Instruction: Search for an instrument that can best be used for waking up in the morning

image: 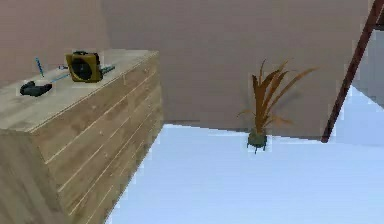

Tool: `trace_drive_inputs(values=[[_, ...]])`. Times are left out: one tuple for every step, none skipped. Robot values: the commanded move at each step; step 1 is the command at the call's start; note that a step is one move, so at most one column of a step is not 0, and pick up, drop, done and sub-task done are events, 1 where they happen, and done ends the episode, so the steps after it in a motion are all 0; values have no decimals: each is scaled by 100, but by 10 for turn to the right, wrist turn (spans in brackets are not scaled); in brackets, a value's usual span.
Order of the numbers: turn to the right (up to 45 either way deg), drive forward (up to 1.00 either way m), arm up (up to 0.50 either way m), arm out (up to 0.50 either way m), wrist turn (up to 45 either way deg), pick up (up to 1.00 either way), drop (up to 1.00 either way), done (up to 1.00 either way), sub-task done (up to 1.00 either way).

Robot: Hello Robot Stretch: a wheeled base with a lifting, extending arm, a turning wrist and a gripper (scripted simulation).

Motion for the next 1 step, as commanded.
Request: trace_drive_inputs(values=[[0,70,0,0,0,0,0,0,0]])
